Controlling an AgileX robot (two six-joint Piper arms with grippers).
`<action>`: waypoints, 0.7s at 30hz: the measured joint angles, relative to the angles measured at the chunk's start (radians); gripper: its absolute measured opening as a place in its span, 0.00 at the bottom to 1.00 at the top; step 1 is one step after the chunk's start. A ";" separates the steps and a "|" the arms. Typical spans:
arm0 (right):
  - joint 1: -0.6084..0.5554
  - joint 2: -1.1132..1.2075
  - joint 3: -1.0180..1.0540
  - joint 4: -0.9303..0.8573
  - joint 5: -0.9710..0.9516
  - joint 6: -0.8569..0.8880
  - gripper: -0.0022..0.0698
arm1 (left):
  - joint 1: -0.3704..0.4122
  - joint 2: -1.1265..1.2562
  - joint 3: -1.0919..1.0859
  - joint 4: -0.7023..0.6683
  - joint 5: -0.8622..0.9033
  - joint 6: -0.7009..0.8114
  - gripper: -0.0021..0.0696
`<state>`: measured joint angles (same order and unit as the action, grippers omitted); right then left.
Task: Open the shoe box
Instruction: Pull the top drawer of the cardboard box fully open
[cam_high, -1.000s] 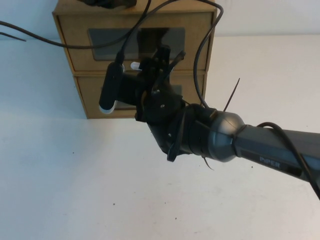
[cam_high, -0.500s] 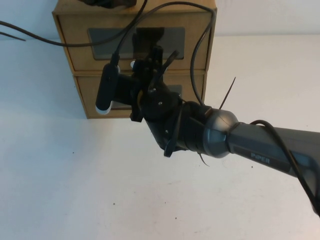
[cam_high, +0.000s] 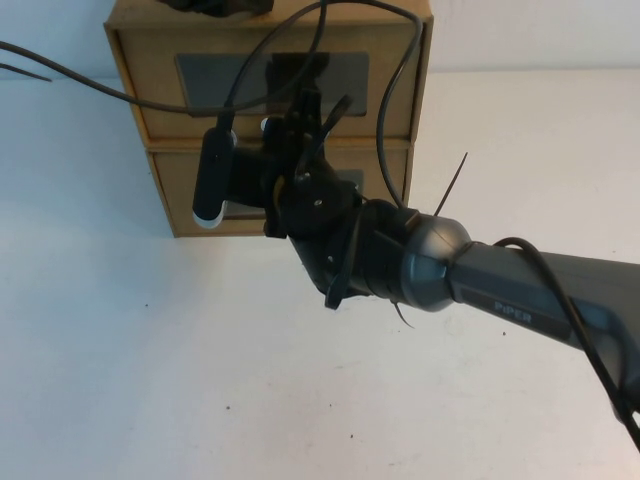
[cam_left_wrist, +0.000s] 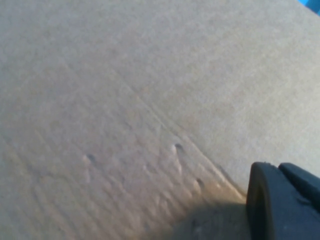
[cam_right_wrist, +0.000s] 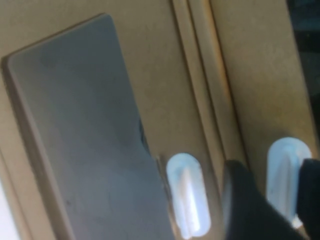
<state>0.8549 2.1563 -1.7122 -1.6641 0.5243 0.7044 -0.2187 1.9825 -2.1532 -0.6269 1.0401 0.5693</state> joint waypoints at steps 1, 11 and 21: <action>0.000 0.000 -0.002 -0.002 0.002 -0.002 0.30 | 0.000 0.000 0.000 0.000 0.000 0.000 0.02; -0.002 0.000 -0.004 -0.021 0.021 -0.003 0.05 | 0.000 0.000 -0.002 0.000 0.004 0.000 0.02; 0.030 0.000 -0.004 -0.001 0.090 -0.063 0.04 | 0.000 0.000 -0.002 0.019 0.004 -0.018 0.02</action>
<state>0.8852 2.1563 -1.7161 -1.6646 0.6146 0.6411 -0.2187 1.9825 -2.1555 -0.6080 1.0440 0.5509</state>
